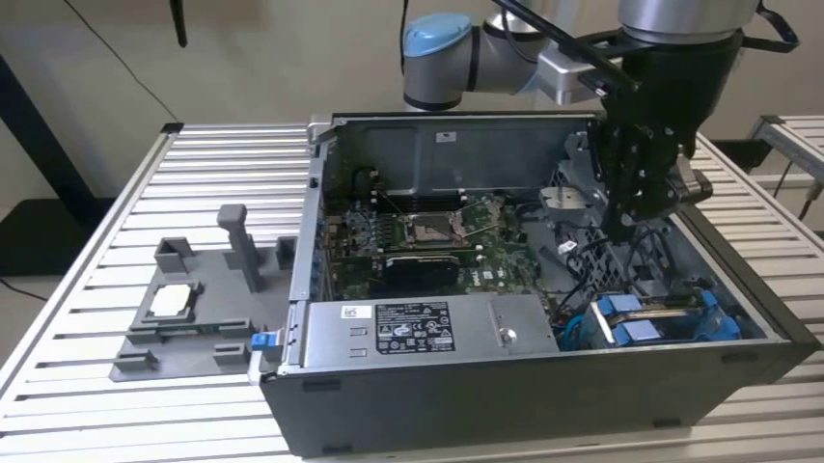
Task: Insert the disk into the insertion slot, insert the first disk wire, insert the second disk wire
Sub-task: 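Insert the second disk wire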
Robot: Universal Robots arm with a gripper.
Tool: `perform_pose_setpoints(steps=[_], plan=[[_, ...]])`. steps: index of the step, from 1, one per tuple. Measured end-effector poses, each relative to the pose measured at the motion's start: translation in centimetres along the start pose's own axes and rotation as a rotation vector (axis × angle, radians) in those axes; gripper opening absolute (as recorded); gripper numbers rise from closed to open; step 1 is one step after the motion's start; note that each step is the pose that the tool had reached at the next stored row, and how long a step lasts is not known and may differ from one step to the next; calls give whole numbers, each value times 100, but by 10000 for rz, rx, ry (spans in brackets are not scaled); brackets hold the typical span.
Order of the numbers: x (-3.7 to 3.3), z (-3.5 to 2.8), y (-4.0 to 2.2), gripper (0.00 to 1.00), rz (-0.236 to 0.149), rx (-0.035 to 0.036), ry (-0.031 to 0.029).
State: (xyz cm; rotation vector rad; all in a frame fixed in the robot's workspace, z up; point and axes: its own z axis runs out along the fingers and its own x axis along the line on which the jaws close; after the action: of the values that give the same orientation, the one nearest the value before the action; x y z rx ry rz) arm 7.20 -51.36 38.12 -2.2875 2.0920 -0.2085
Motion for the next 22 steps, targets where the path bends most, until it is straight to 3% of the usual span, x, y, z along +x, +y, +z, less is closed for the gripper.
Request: perform_pose_setpoints(steps=[5, 8, 22], plan=[[5, 10, -4, 16, 0, 1, -1], [42, 18, -25, 16, -1, -23, -2], [424, 72, -125, 16, -17, -264, -26]])
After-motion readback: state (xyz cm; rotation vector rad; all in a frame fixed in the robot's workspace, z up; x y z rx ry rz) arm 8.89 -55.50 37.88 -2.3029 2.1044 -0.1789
